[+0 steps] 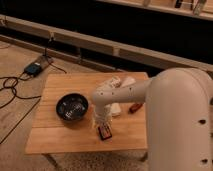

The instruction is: Place the eraser on the white sponge

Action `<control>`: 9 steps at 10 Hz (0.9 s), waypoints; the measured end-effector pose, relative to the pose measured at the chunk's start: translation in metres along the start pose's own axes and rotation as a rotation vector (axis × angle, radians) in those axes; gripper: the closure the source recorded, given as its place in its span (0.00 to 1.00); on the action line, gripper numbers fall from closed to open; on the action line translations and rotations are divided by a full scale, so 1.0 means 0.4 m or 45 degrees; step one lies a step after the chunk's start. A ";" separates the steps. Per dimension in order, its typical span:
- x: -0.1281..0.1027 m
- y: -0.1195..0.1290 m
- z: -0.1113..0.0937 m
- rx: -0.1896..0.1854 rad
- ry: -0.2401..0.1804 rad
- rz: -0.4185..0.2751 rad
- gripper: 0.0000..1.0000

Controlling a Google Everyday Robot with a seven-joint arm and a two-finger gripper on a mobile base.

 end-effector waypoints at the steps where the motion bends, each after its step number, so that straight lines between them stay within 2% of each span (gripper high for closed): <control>1: -0.005 -0.004 0.002 0.002 0.000 -0.001 0.35; 4: -0.013 -0.009 0.011 0.012 0.010 -0.008 0.35; 6: -0.016 -0.010 0.014 0.016 0.014 -0.010 0.49; 9: -0.017 -0.010 0.016 0.013 0.019 -0.012 0.79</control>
